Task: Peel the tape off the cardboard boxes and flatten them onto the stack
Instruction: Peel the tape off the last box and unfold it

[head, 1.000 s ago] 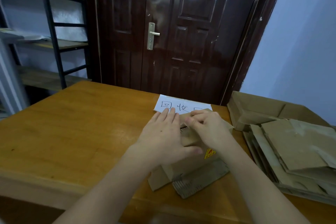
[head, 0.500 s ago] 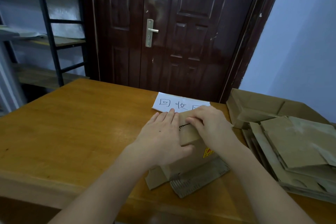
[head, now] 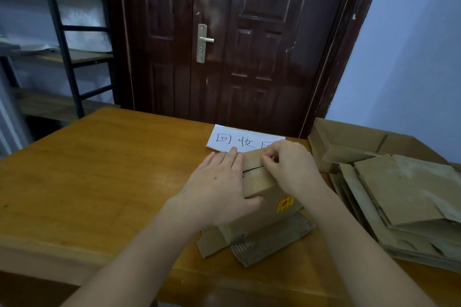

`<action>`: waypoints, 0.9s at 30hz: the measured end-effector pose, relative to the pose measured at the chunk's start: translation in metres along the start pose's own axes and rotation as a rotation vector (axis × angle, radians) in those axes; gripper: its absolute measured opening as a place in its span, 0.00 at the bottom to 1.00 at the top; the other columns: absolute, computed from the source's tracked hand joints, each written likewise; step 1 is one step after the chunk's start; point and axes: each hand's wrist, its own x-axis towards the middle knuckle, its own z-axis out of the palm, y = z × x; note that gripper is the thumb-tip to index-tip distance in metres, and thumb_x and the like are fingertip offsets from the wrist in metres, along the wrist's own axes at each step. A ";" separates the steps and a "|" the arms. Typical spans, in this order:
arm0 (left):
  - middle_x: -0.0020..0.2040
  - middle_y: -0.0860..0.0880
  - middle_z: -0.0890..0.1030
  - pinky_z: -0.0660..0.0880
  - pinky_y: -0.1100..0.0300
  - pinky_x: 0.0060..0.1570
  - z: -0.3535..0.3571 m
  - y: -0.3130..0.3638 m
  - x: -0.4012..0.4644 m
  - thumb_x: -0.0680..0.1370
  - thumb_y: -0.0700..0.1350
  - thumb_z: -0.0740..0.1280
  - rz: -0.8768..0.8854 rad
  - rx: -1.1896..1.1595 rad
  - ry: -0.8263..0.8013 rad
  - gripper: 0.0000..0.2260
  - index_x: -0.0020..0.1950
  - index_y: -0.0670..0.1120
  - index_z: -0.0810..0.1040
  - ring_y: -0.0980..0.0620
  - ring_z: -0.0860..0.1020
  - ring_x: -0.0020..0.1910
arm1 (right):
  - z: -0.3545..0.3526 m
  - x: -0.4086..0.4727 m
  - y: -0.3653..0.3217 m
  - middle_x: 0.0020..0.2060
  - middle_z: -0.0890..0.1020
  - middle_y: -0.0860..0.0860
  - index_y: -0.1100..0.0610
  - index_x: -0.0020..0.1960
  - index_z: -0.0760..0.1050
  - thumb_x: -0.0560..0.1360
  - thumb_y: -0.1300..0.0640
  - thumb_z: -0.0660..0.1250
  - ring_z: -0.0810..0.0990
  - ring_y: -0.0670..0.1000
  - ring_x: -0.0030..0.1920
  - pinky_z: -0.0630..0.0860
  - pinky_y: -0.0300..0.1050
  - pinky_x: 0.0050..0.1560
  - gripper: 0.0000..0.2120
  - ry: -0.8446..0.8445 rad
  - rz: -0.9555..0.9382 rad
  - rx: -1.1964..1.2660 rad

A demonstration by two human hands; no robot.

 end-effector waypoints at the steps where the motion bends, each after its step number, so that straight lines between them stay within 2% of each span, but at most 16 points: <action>1: 0.85 0.47 0.52 0.45 0.50 0.80 0.000 -0.001 0.000 0.75 0.75 0.52 0.002 0.002 0.003 0.47 0.84 0.46 0.48 0.48 0.52 0.82 | -0.001 0.004 0.004 0.46 0.81 0.50 0.55 0.48 0.81 0.81 0.52 0.64 0.79 0.53 0.49 0.78 0.52 0.50 0.10 0.030 0.017 -0.034; 4: 0.84 0.47 0.53 0.44 0.50 0.80 0.000 -0.002 0.000 0.75 0.76 0.51 0.012 0.010 -0.002 0.47 0.84 0.46 0.48 0.48 0.52 0.82 | -0.010 0.015 0.017 0.48 0.80 0.53 0.59 0.49 0.82 0.81 0.58 0.65 0.79 0.54 0.48 0.79 0.53 0.51 0.08 0.108 0.020 -0.165; 6: 0.84 0.47 0.53 0.44 0.50 0.80 0.000 -0.003 0.000 0.75 0.76 0.51 0.013 0.010 -0.003 0.48 0.84 0.46 0.48 0.48 0.52 0.82 | -0.011 0.016 0.020 0.50 0.79 0.53 0.61 0.49 0.84 0.80 0.61 0.66 0.79 0.54 0.49 0.78 0.51 0.51 0.07 0.146 -0.047 -0.127; 10: 0.84 0.47 0.53 0.44 0.50 0.80 0.001 -0.003 -0.001 0.74 0.76 0.52 0.004 0.008 0.014 0.48 0.84 0.46 0.48 0.48 0.52 0.82 | -0.004 0.007 0.014 0.49 0.82 0.49 0.54 0.52 0.86 0.80 0.54 0.67 0.77 0.50 0.50 0.72 0.44 0.50 0.08 0.098 -0.180 -0.005; 12: 0.84 0.47 0.53 0.45 0.50 0.80 0.001 -0.002 -0.001 0.75 0.75 0.52 0.007 0.004 0.017 0.47 0.84 0.46 0.48 0.48 0.53 0.82 | -0.005 0.005 0.017 0.48 0.84 0.46 0.52 0.53 0.86 0.81 0.50 0.66 0.78 0.48 0.51 0.72 0.41 0.49 0.11 0.023 -0.161 0.098; 15: 0.84 0.47 0.53 0.45 0.50 0.80 0.000 -0.002 -0.001 0.75 0.75 0.52 0.013 0.000 0.013 0.47 0.84 0.46 0.48 0.48 0.53 0.82 | -0.008 0.003 0.023 0.49 0.82 0.41 0.48 0.58 0.83 0.79 0.50 0.70 0.79 0.44 0.53 0.69 0.30 0.47 0.09 0.031 -0.058 0.304; 17: 0.84 0.47 0.53 0.45 0.50 0.80 0.000 -0.002 -0.001 0.75 0.75 0.52 0.014 -0.001 0.016 0.47 0.84 0.46 0.48 0.49 0.52 0.82 | -0.006 0.004 0.027 0.55 0.81 0.42 0.47 0.64 0.80 0.78 0.46 0.71 0.76 0.48 0.60 0.72 0.38 0.54 0.16 -0.021 0.008 0.273; 19: 0.84 0.48 0.53 0.45 0.51 0.80 0.000 -0.001 0.000 0.75 0.75 0.53 0.012 -0.001 0.014 0.47 0.84 0.46 0.48 0.49 0.52 0.82 | -0.003 0.005 0.028 0.57 0.79 0.43 0.47 0.61 0.82 0.79 0.42 0.68 0.70 0.52 0.63 0.68 0.45 0.56 0.15 -0.072 0.024 0.121; 21: 0.84 0.48 0.53 0.45 0.50 0.80 0.000 0.000 -0.001 0.76 0.75 0.53 0.013 0.003 0.005 0.47 0.84 0.47 0.48 0.49 0.52 0.82 | 0.001 0.005 0.025 0.54 0.81 0.43 0.47 0.55 0.85 0.80 0.43 0.66 0.71 0.50 0.59 0.70 0.45 0.54 0.12 -0.048 0.011 0.065; 23: 0.84 0.48 0.53 0.44 0.50 0.80 -0.001 0.000 -0.001 0.76 0.75 0.53 0.018 0.000 -0.001 0.47 0.84 0.47 0.48 0.49 0.52 0.82 | 0.004 0.007 0.023 0.48 0.83 0.47 0.50 0.49 0.84 0.80 0.48 0.66 0.76 0.49 0.52 0.76 0.47 0.51 0.10 0.022 0.003 0.005; 25: 0.84 0.48 0.52 0.44 0.51 0.80 -0.004 -0.001 -0.001 0.76 0.75 0.53 0.023 -0.002 -0.007 0.47 0.84 0.47 0.47 0.49 0.52 0.82 | 0.000 0.014 0.025 0.44 0.81 0.50 0.55 0.47 0.80 0.80 0.54 0.67 0.78 0.50 0.45 0.78 0.47 0.46 0.06 0.104 0.022 -0.099; 27: 0.85 0.48 0.51 0.44 0.51 0.80 -0.006 -0.002 -0.001 0.76 0.75 0.53 0.028 -0.004 -0.016 0.47 0.84 0.46 0.46 0.49 0.51 0.82 | -0.010 0.023 0.032 0.43 0.79 0.52 0.57 0.47 0.79 0.79 0.60 0.67 0.77 0.52 0.43 0.77 0.47 0.43 0.03 0.147 0.073 -0.239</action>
